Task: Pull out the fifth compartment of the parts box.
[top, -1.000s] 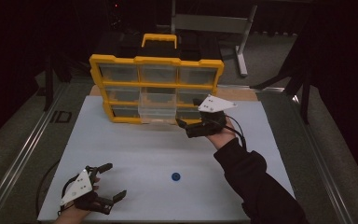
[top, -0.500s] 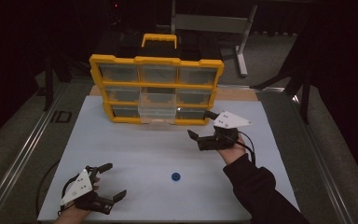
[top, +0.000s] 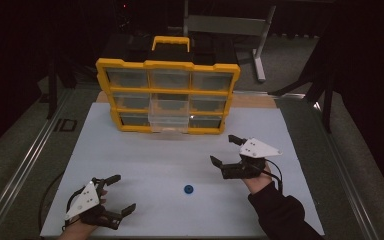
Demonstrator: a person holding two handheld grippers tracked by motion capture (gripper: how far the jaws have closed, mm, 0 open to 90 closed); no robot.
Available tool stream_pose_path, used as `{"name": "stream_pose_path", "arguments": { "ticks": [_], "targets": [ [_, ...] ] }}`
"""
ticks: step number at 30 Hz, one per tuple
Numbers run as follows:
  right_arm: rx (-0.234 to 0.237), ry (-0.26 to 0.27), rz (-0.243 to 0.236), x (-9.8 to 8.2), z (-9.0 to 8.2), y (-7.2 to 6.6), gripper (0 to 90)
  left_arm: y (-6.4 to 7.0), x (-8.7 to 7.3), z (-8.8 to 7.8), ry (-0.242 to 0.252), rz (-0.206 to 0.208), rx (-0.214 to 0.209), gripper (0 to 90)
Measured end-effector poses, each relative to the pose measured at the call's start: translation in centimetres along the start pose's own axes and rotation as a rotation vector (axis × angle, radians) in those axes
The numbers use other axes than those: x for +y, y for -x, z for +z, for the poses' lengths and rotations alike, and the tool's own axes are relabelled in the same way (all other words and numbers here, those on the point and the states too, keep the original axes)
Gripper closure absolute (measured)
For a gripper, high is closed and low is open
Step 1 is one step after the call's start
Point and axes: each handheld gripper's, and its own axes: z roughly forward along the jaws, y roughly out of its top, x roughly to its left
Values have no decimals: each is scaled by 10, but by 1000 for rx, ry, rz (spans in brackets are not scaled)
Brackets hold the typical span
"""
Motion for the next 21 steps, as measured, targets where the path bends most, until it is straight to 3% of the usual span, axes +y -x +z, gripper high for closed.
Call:
{"name": "stream_pose_path", "arguments": {
  "ticks": [21],
  "targets": [
    [-23, 8, 29, -49, -34, -15, 98, 0, 0, 0, 0, 1, 2, 0]
  ]
}}
